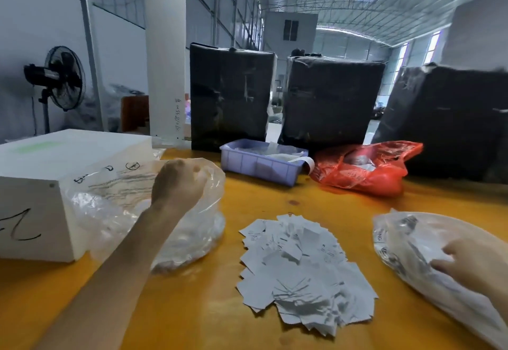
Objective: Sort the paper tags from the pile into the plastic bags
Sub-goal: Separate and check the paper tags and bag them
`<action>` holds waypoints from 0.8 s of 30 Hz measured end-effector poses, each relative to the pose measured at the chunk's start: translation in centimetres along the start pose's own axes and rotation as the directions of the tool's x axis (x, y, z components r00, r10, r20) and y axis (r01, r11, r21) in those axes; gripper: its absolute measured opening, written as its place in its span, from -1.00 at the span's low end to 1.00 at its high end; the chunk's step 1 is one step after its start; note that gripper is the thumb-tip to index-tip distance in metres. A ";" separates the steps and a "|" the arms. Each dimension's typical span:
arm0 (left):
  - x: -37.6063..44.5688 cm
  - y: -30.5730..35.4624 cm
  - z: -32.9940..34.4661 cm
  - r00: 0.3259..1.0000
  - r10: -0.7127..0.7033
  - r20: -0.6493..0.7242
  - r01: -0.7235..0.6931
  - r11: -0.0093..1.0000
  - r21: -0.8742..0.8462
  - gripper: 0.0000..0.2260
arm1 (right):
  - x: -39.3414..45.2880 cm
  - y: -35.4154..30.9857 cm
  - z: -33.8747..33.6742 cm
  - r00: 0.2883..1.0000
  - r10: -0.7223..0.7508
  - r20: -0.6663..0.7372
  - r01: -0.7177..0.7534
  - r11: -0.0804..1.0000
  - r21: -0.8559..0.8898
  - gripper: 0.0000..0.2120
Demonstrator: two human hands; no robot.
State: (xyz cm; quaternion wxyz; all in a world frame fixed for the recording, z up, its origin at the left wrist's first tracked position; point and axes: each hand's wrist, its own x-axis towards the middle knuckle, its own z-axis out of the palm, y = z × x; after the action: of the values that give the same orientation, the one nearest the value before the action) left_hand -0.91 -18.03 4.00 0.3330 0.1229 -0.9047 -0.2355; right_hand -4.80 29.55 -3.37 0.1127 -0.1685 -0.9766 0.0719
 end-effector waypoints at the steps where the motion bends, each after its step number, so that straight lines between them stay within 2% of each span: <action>1: -0.7 1.4 0.7 0.995 0.096 -0.001 -0.096 0.991 -0.089 -0.77 | -1.0 -1.6 -0.1 1.000 -0.018 0.020 0.019 0.999 -0.050 -0.54; 4: -3.7 5.2 3.2 0.956 0.266 0.122 -0.235 0.947 -0.220 -0.81 | -2.5 -1.7 -0.7 0.999 -0.047 0.028 0.045 0.998 0.042 -0.79; 6: -5.8 6.4 5.4 0.901 0.354 0.251 -0.282 0.917 -0.282 -0.83 | -3.0 -1.5 -1.0 1.000 -0.010 -0.018 0.012 0.995 0.101 -0.81; 9: -8.6 7.5 8.1 0.822 0.447 0.354 -0.350 0.886 -0.305 -0.83 | -2.9 -1.5 -1.2 0.997 0.017 -0.081 -0.006 0.992 0.126 -0.90; 14: -10.5 7.9 9.9 0.791 0.480 0.380 -0.381 0.872 -0.308 -0.82 | -2.4 -0.9 -0.9 0.986 0.101 -0.129 -0.079 0.983 0.164 -0.88; 18: -11.2 7.7 10.5 0.780 0.500 0.377 -0.393 0.860 -0.326 -0.82 | -2.5 -1.0 -0.8 0.993 0.069 -0.090 -0.055 0.986 0.155 -0.88; 20: -11.5 7.6 10.7 0.774 0.509 0.376 -0.402 0.854 -0.329 -0.84 | -2.5 -1.0 -0.8 0.998 0.054 -0.035 -0.047 0.982 0.183 -0.79; 22: -11.7 7.6 10.8 0.775 0.513 0.369 -0.402 0.851 -0.338 -0.84 | -2.6 -1.0 -0.8 0.998 0.061 -0.009 -0.058 0.977 0.207 -0.85; 24: -11.8 7.7 10.7 0.783 0.511 0.354 -0.394 0.849 -0.353 -0.85 | -2.6 -0.8 -1.0 0.997 0.067 -0.045 -0.055 0.974 0.221 -0.89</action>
State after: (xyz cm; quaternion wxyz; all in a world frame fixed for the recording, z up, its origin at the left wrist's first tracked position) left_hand 0.32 -3.25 -5.65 0.1827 -0.2002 -0.9191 -0.2859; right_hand -2.45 28.04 -2.80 0.1540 -0.1869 -0.9537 0.1782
